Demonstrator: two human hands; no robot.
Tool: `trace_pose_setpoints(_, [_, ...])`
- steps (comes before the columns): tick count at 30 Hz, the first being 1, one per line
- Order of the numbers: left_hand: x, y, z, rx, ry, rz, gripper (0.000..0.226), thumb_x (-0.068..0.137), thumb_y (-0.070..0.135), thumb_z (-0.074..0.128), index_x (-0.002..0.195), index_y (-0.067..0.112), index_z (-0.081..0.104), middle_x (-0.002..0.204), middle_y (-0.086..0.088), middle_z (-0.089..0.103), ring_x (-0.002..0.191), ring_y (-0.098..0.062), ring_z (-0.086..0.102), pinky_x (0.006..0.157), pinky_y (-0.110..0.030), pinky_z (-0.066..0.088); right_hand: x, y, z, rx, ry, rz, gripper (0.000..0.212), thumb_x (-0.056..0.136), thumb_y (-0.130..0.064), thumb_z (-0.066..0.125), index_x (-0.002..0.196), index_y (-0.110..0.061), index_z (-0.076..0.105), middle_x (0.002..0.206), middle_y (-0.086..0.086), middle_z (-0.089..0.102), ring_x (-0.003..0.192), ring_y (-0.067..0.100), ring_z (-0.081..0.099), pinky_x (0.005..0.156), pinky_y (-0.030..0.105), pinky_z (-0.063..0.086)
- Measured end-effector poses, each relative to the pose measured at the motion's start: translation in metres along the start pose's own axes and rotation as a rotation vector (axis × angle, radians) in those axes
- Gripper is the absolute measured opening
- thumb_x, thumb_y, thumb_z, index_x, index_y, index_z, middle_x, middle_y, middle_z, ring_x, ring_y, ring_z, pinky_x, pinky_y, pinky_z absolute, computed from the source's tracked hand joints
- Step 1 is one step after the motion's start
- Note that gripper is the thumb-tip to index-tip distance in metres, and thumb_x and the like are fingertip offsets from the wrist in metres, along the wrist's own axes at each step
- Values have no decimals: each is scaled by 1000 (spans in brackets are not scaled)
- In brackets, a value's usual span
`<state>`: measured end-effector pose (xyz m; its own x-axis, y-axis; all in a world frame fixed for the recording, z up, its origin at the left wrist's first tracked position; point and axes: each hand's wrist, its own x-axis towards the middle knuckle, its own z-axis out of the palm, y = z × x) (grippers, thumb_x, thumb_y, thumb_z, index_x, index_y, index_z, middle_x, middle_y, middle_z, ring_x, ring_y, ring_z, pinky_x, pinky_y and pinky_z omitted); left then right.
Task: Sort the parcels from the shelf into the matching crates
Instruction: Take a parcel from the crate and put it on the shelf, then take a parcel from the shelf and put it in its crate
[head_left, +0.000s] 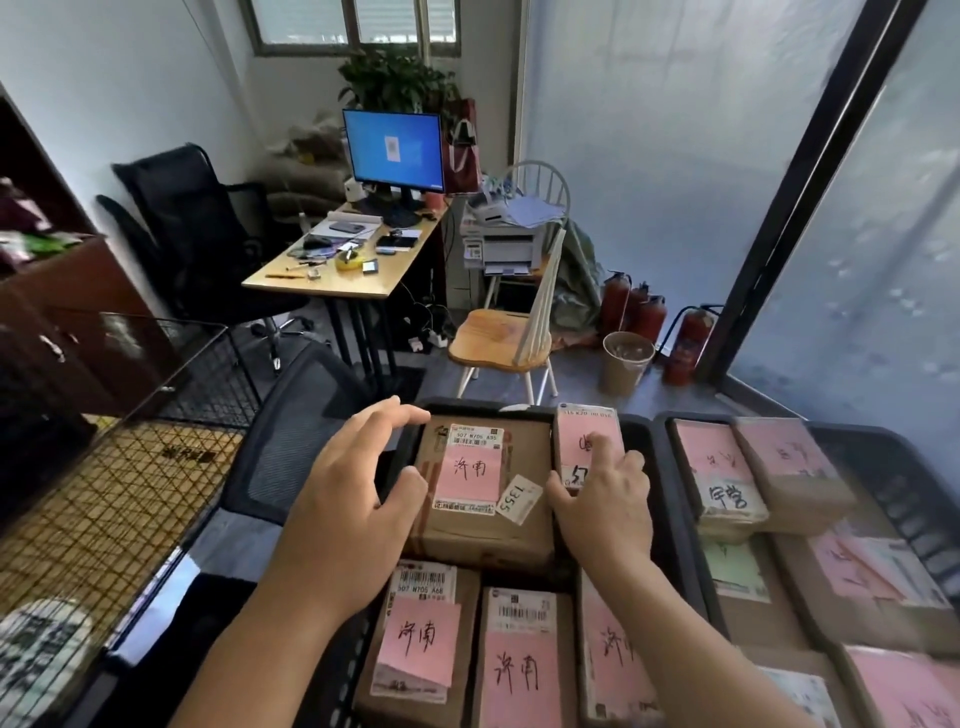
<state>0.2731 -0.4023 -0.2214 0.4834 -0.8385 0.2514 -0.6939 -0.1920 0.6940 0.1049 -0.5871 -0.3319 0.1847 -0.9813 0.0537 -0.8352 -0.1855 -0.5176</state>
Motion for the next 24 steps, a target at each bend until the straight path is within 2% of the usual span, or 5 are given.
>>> trace_pose_setpoints(5, [0, 14, -9, 8, 1, 24, 43, 99, 29, 53, 138, 48, 51, 156, 28, 39, 146, 7, 29, 112, -28, 29, -8, -2, -21, -106, 8, -88, 88, 84, -77, 58, 153, -31, 28, 148, 8, 36, 141, 32, 34, 105, 47, 48])
trace_pose_setpoints(10, [-7, 36, -25, 56, 17, 74, 46, 97, 35, 53, 139, 51, 48, 161, 22, 36, 152, -1, 27, 116, -33, 30, -29, -17, -70, -214, 97, -284, 90, 86, -80, 47, 159, -35, 17, 163, 11, 24, 154, 35, 21, 119, 56, 36])
trace_pose_setpoints(15, [-29, 68, -43, 185, 63, 76, 52, 98, 41, 51, 145, 57, 38, 167, 23, 24, 159, -5, 9, 123, -47, 28, -58, -39, -128, -207, 150, -469, 88, 87, -80, 40, 160, -40, 12, 168, 7, 15, 159, 32, 10, 125, 62, 25])
trace_pose_setpoints(20, [-73, 105, -56, 305, 210, 47, 56, 99, 39, 53, 151, 53, 35, 169, 22, 20, 160, -2, -1, 127, -47, 23, -88, -47, -170, -192, 128, -704, 88, 86, -81, 31, 160, -44, 4, 173, 6, 11, 161, 32, 3, 124, 67, 18])
trace_pose_setpoints(24, [-138, 144, -51, 386, 386, -32, 56, 99, 36, 54, 149, 54, 37, 169, 25, 20, 159, 2, -4, 129, -42, 21, -130, -40, -190, -147, 57, -920, 88, 84, -79, 35, 162, -43, 19, 170, 7, 25, 160, 34, 16, 120, 69, 27])
